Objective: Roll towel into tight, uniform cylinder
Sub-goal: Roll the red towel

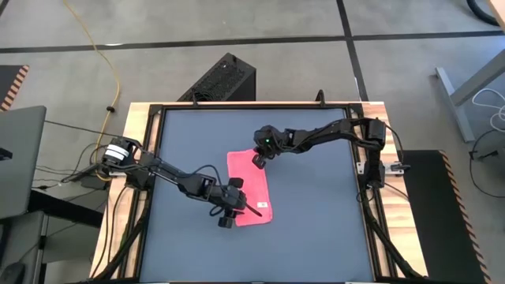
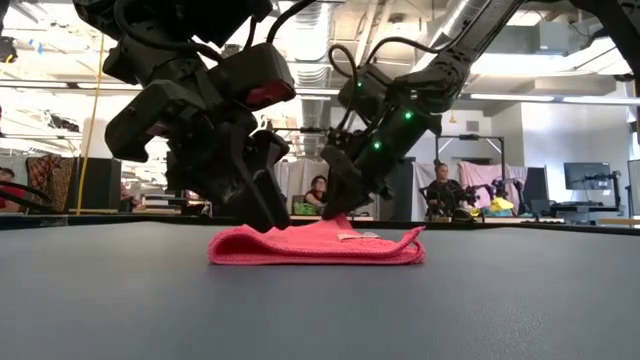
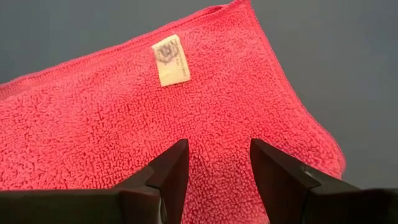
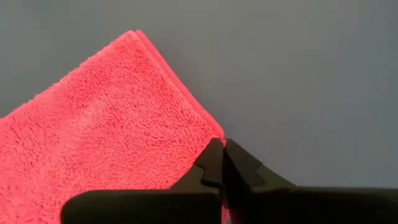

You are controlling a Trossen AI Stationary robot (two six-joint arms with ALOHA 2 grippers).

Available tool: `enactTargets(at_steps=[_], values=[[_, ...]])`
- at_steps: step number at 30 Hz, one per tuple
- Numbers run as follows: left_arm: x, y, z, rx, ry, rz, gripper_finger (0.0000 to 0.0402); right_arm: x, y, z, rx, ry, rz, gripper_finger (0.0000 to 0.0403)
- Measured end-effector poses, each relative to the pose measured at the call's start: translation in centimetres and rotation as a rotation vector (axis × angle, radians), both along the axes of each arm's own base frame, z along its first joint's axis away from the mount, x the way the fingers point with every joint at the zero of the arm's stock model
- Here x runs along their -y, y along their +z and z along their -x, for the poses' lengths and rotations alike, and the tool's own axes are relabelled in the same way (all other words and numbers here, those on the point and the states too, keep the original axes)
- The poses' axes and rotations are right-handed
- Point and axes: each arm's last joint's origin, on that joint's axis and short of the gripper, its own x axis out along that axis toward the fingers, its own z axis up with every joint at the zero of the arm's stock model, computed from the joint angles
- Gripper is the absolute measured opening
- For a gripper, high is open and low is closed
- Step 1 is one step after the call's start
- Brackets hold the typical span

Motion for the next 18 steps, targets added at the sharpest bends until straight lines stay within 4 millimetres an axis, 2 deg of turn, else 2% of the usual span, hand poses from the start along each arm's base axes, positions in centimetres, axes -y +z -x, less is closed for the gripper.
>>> enactTargets(at_steps=[9, 18], values=[[-0.01, -0.03, 0.03, -0.002, -0.011, -0.012, 0.0161, -0.07, 0.11, 0.04, 0.003, 0.018, -0.016, 0.0038], [-0.01, -0.02, 0.03, -0.002, -0.014, -0.014, 0.0161, -0.12, 0.17, -0.03, 0.014, 0.036, -0.026, 0.0069]])
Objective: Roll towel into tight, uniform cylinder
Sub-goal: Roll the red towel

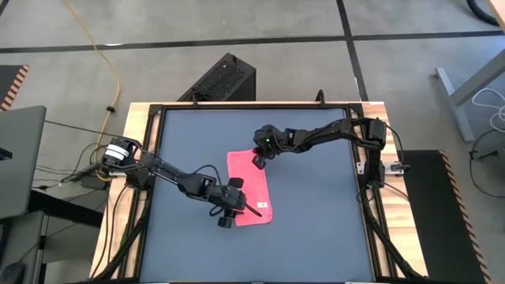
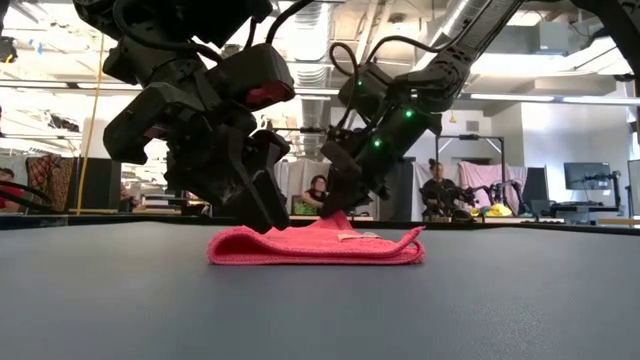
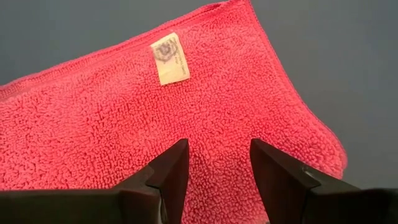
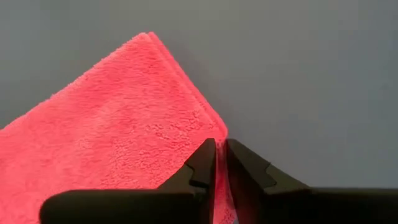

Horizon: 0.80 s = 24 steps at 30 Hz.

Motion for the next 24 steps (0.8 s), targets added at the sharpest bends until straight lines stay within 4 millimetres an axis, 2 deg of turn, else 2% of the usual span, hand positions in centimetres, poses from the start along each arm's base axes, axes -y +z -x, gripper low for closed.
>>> enactTargets(at_steps=[13, 24], values=[[0.00, -0.02, 0.01, -0.002, 0.004, 0.003, 0.0161, 0.35, 0.20, -0.09, 0.028, -0.003, 0.001, 0.0138], [0.00, -0.02, 0.02, -0.002, 0.002, 0.002, 0.0161, 0.63, -0.19, 0.17, -0.005, -0.054, -0.002, 0.0135]])
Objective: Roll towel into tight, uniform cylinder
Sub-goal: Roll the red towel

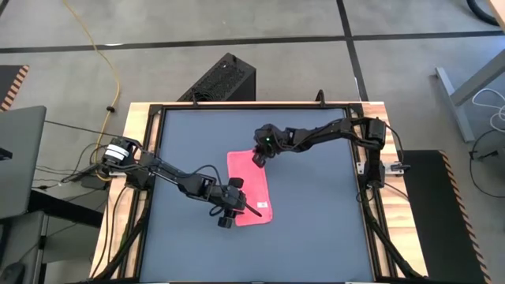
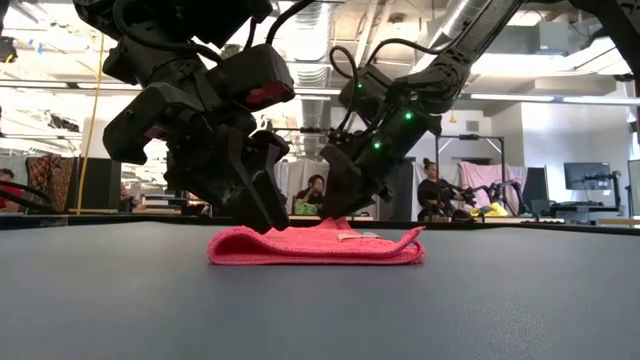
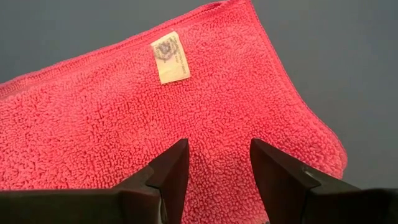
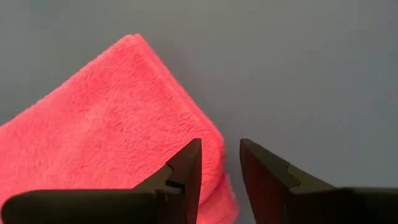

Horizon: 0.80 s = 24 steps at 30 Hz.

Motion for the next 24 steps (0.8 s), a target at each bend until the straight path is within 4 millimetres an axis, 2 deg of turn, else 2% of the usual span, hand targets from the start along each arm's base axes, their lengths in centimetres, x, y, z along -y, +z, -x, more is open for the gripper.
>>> enactTargets(at_steps=[10, 21, 24], values=[[-0.02, -0.08, 0.08, -0.011, 0.000, -0.003, 0.0161, -0.08, -0.19, 0.13, -0.022, 0.001, -0.010, 0.0121], [-0.03, -0.10, 0.10, -0.012, -0.005, -0.009, 0.0161, -0.24, 0.15, -0.24, 0.016, 0.042, 0.026, 0.0016], [-0.02, -0.10, 0.10, -0.013, -0.006, -0.007, 0.0161, -0.29, 0.34, -0.42, 0.035, 0.064, 0.053, 0.0012]])
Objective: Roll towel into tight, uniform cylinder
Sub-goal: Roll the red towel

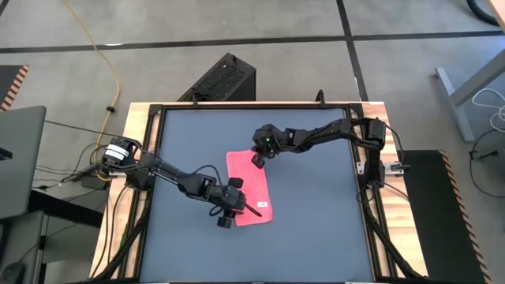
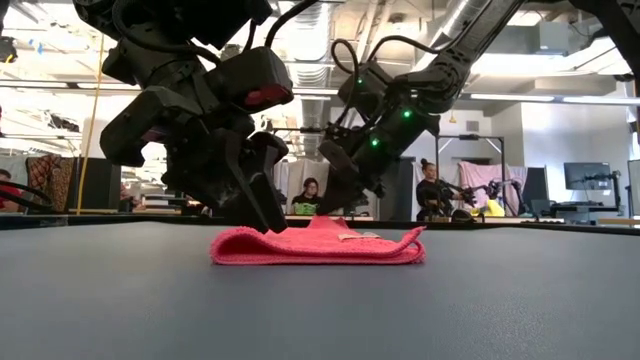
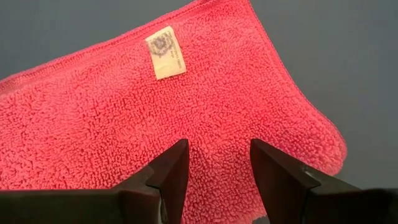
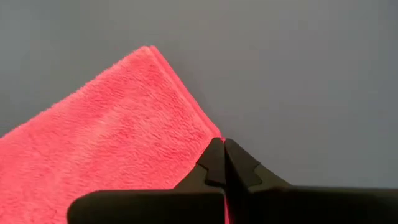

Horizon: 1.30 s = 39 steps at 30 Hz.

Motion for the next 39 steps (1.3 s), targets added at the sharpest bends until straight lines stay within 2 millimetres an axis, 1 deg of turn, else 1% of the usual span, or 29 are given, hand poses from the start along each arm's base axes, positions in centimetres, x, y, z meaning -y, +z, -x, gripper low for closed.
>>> enactTargets(at_steps=[6, 8, 11, 13, 15, 18, 20, 22, 25, 26, 32, 36, 39], values=[[0.2, 0.1, 0.1, -0.021, 0.012, 0.104, 0.0157, 0.0, 0.1, 0.4, -0.035, -0.016, -0.026, 0.0013], [0.2, 0.6, 0.1, -0.009, 0.009, 0.141, 0.0151, -0.1, 0.5, 0.8, -0.056, -0.041, -0.060, 0.0013], [0.3, 1.8, 0.2, 0.029, -0.005, 0.180, 0.0143, -0.9, 1.6, 1.5, -0.084, -0.052, -0.093, 0.0012], [0.3, 2.3, 0.3, 0.049, -0.004, 0.181, 0.0138, -1.5, 2.4, 1.9, -0.103, -0.045, -0.103, 0.0012], [0.2, 2.4, 0.3, 0.058, 0.013, 0.166, 0.0135, -2.2, 3.2, 2.3, -0.107, -0.036, -0.108, 0.0012], [0.2, 2.4, 0.2, 0.083, 0.009, 0.092, 0.0133, -3.2, 3.7, 2.6, -0.134, -0.044, -0.069, 0.0012], [0.3, 2.1, 0.0, 0.110, 0.010, 0.025, 0.0133, -3.5, 3.5, 2.6, -0.168, -0.093, 0.021, 0.0012], [0.5, 1.9, -0.2, 0.123, 0.023, 0.021, 0.0132, -3.4, 2.9, 2.2, -0.176, -0.129, 0.068, 0.0012], [0.9, 2.1, -0.4, 0.146, 0.010, 0.131, 0.0132, -2.7, 1.8, 2.1, -0.190, -0.134, 0.033, 0.0014], [1.2, 2.2, -0.4, 0.145, 0.004, 0.142, 0.0132, -2.5, 1.6, 1.9, -0.186, -0.135, 0.029, 0.0014], [2.5, 2.0, 0.1, 0.140, 0.049, 0.100, 0.0132, -1.7, -0.6, 1.7, -0.243, -0.165, 0.031, 0.0015], [2.8, 1.6, 0.7, 0.101, 0.115, 0.073, 0.0132, -1.5, -1.1, 1.6, -0.245, -0.169, 0.030, 0.0015], [2.7, 0.9, 1.3, 0.124, 0.212, 0.036, 0.0132, -1.5, -1.0, 1.6, -0.246, -0.171, 0.031, 0.0015]])
